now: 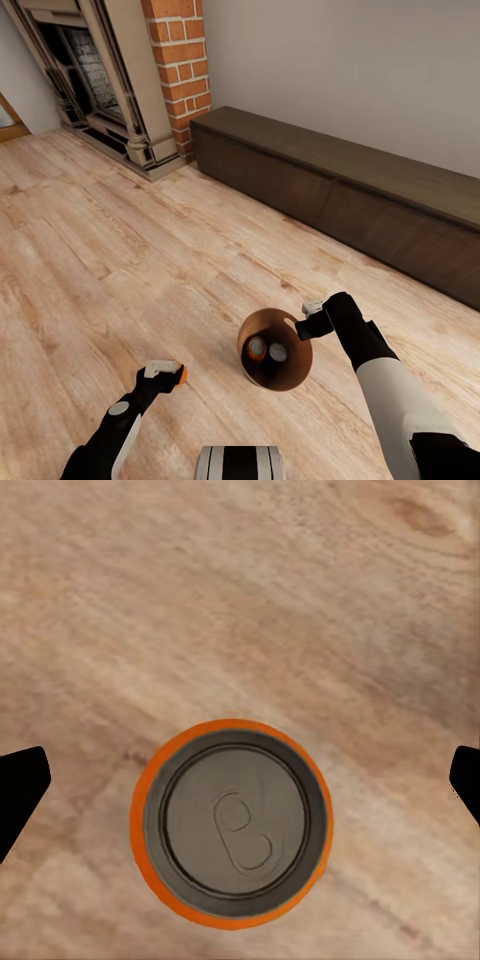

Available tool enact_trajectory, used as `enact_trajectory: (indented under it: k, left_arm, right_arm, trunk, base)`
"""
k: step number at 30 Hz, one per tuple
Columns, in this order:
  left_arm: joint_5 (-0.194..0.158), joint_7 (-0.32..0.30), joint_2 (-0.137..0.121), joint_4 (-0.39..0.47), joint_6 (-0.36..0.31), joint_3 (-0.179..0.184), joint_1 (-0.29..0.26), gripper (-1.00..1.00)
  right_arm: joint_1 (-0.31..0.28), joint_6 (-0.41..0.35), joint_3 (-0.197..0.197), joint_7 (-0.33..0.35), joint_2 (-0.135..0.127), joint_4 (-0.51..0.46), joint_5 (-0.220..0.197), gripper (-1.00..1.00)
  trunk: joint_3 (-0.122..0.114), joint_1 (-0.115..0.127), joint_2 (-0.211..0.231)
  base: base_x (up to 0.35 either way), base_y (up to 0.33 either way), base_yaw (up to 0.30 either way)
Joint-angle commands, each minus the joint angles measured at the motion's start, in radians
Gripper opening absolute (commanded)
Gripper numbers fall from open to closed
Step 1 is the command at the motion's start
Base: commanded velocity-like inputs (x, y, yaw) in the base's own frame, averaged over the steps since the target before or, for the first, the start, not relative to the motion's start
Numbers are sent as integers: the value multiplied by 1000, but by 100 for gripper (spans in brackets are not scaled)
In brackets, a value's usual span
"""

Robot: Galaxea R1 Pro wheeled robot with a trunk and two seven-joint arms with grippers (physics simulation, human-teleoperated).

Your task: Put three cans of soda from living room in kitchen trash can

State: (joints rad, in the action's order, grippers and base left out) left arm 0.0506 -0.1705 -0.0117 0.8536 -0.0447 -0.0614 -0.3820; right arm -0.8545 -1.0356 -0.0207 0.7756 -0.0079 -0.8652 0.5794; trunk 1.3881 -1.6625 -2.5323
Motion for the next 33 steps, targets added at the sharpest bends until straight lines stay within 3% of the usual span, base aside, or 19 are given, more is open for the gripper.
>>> enact_trajectory:
  k: [1, 7, 16, 33]
  left_arm:
    - [0, 1, 0, 5, 0, 0, 0, 100]
    - [0, 2, 0, 9, 0, 0, 0, 100]
    - [0, 1, 1, 10, -3, 0, 0, 100]
    - [0, 2, -1, 16, 0, 0, 0, 100]
  right_arm:
    - [0, -12, -1, 7, 0, 0, -29, -100]
    - [-1, -12, -1, 7, 0, 0, -29, -100]
    - [0, -12, -1, 7, 0, 0, -29, -100]
    - [0, -12, -1, 7, 0, 0, -29, -100]
  trunk:
    - [0, 0, 0]
    - [0, 0, 0]
    - [35, -4, -2]
    - [35, -4, -2]
  base:
    - [0, 0, 0]
    - [0, 0, 0]
    - [0, 0, 0]
    - [43, 0, 0]
